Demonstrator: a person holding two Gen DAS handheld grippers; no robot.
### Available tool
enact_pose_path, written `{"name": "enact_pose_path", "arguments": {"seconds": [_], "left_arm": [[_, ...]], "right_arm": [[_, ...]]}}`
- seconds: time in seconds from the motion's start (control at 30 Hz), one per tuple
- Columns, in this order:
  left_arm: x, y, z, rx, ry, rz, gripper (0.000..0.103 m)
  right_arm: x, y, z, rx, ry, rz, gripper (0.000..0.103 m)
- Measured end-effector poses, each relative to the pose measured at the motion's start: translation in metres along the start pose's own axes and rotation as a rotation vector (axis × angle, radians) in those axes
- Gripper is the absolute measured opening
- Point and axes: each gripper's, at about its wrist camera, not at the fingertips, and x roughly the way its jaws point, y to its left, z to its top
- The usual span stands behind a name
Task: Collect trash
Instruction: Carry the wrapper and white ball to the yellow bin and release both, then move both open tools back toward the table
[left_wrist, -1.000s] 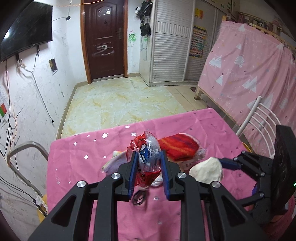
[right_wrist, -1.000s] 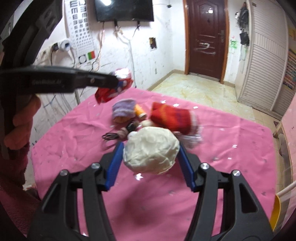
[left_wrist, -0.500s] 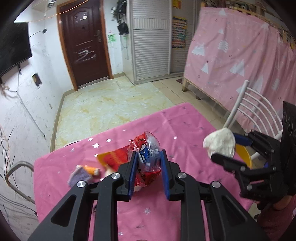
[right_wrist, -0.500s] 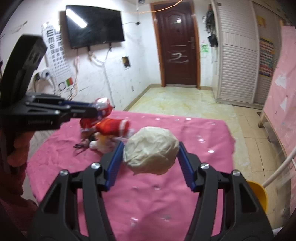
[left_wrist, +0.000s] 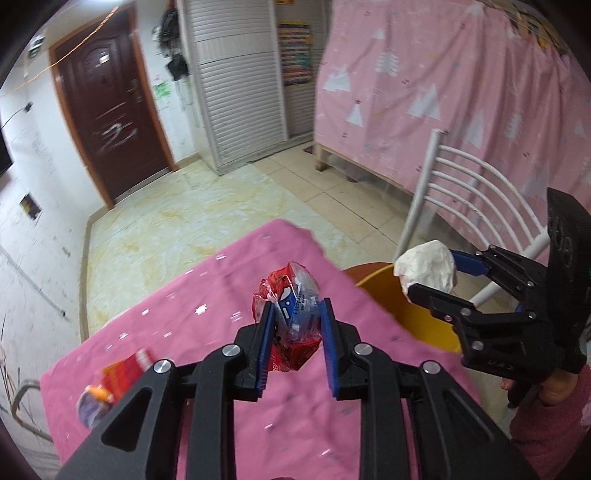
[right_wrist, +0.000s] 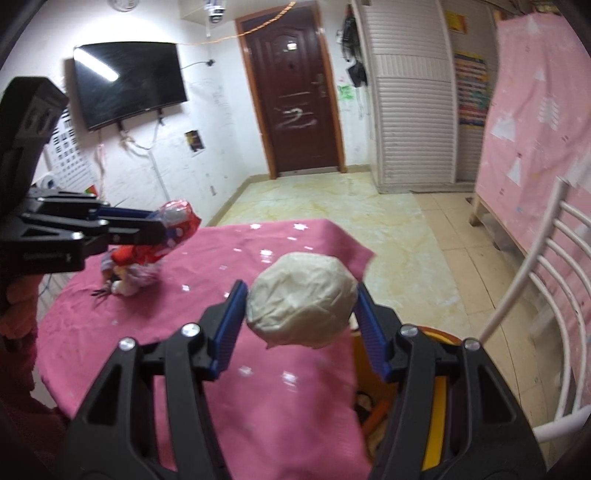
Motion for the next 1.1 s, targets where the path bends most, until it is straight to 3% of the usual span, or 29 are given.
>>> {"name": "enact_pose_path", "arguments": {"seconds": [0.3, 0.53, 0.67, 0.8, 1.0, 1.1], "left_arm": [[0.035, -0.065, 0.023, 0.096, 0.057, -0.053, 0.016], [0.059, -0.102, 0.033, 0.148, 0.093, -0.082, 0.016], [0.069, -0.116, 0.037, 0.155, 0.102, -0.123, 0.016], [0.078, -0.122, 0.041, 0.142, 0.102, -0.162, 0.016], [0.089, -0.128, 0.047, 0.083, 0.125, -0.222, 0.040], [0.087, -0.130, 0.044, 0.094, 0.128, -0.211, 0.041]], "right_arm": [[0.002, -0.066, -0.031, 0.101, 0.033, -0.063, 0.057], [0.001, -0.091, -0.044, 0.141, 0.045, -0.087, 0.057], [-0.002, -0.104, -0.049, 0.166, 0.037, -0.080, 0.072], [-0.008, -0.115, -0.053, 0.192, 0.022, -0.090, 0.073], [-0.022, -0.126, -0.052, 0.221, -0.005, -0.120, 0.074], [-0.025, -0.124, -0.051, 0.219, -0.008, -0.124, 0.074]]}}
